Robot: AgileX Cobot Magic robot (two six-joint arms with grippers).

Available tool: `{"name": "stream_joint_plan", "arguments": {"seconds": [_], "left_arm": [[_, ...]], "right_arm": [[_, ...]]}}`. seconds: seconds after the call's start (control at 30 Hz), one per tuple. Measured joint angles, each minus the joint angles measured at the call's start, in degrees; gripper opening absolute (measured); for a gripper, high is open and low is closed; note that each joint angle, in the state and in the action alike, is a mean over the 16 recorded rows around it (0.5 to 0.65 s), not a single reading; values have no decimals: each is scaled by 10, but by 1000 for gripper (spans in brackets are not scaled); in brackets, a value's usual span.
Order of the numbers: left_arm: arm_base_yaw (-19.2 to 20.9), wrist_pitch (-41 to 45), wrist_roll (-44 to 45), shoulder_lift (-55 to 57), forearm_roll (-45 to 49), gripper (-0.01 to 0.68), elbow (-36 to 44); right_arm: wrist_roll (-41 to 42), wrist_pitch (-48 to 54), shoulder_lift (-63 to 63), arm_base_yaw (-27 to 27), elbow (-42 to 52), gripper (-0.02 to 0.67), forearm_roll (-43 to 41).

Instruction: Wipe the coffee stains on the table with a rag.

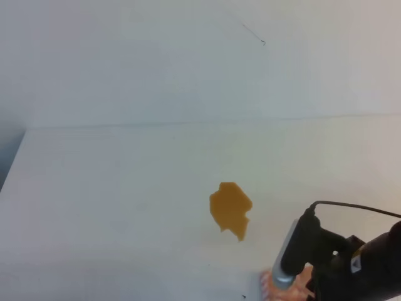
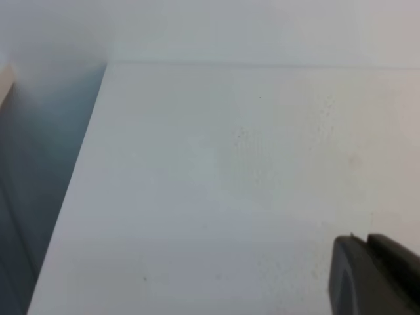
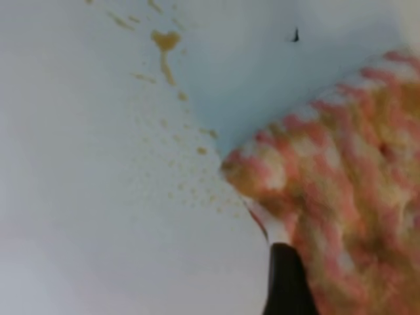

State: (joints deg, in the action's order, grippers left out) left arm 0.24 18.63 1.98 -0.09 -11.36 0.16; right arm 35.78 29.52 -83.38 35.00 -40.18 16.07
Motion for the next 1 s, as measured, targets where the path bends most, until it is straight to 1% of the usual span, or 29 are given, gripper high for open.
{"name": "stream_joint_plan", "arguments": {"seconds": [0.1,0.23,0.37,0.47,0.57,0.9,1.0], "left_arm": [[0,0,0,0,0,-1,0],[0,0,0,0,0,0,0],[0,1,0,1,0,-1,-2],[0,1,0,1,0,-1,-2],[0,1,0,1,0,-1,-2],[0,1,0,1,0,0,-2],[0,1,0,1,0,0,-2]], "right_arm": [[8,-20,-40,15,-7,407,-6],[12,-40,-89,25,-23,418,-13],[11,-47,-129,26,-43,419,-18],[11,-49,-154,26,-58,402,-21],[11,-52,-174,26,-69,355,-22],[13,-49,-204,26,-97,126,-31],[12,-40,-207,26,-117,73,-42]]}}
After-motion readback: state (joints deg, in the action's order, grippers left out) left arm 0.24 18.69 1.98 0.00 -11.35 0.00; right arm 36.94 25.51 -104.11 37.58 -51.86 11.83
